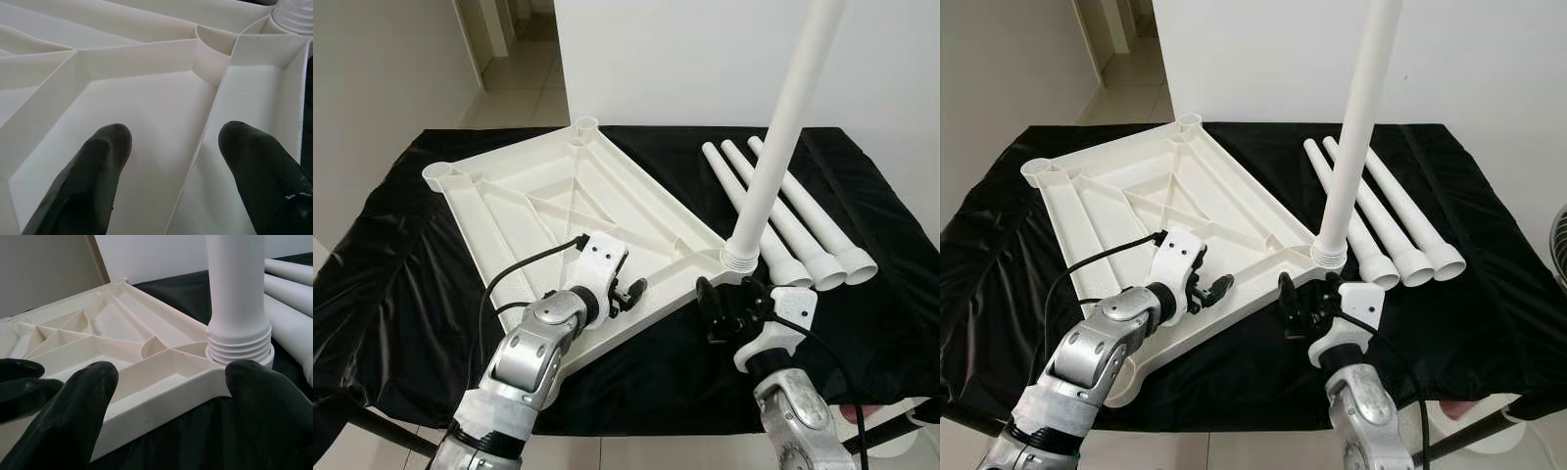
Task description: Building children table
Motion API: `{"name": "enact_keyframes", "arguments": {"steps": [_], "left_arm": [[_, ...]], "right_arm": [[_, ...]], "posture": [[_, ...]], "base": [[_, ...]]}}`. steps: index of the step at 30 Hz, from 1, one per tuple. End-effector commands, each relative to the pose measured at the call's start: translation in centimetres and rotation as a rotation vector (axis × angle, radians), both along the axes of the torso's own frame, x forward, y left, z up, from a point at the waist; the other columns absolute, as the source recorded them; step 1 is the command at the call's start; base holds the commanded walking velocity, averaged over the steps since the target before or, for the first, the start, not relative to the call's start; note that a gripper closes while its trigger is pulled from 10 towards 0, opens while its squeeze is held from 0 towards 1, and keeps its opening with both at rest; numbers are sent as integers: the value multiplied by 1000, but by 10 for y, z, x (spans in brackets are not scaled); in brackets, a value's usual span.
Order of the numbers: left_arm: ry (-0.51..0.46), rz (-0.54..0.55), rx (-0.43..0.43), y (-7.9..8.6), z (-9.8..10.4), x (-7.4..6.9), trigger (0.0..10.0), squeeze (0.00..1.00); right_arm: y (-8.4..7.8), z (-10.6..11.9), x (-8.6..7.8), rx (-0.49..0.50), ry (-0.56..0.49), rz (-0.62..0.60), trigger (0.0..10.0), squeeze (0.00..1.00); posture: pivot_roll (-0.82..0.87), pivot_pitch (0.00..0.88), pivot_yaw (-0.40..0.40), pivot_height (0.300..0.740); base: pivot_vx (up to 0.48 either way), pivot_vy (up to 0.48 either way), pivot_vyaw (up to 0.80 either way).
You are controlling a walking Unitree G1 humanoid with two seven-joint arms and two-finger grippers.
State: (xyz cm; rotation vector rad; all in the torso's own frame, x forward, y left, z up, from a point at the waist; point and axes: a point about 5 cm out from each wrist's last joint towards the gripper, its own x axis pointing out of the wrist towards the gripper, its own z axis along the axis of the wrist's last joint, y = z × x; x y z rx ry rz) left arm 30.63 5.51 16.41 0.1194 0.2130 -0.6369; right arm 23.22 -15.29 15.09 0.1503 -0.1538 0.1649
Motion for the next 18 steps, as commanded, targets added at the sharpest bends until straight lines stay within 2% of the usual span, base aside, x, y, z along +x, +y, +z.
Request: {"name": "enact_keyframes", "arguments": {"steps": [1,8,14,18], "left_arm": [[11,137,38,6,-5,4,10000,0],[78,164,96,5,-17,5,10000,0],[109,169,111,5,-22,5,10000,0],[135,232,112,7,-25,11,10000,0]], "right_arm": [[2,1,-2,4,6,9,10000,0],[1,4,-5,1,7,4,10000,0],[1,4,-5,4,10,1,10000,0],[6,8,-8,8,1,12,10000,0]], "posture": [[-79,88,75,740],[-83,100,76,740],[-80,102,76,740],[-80,106,80,740]], "base": [[0,0,0],[0,0,0],[0,0,0],[0,0,0]]}}
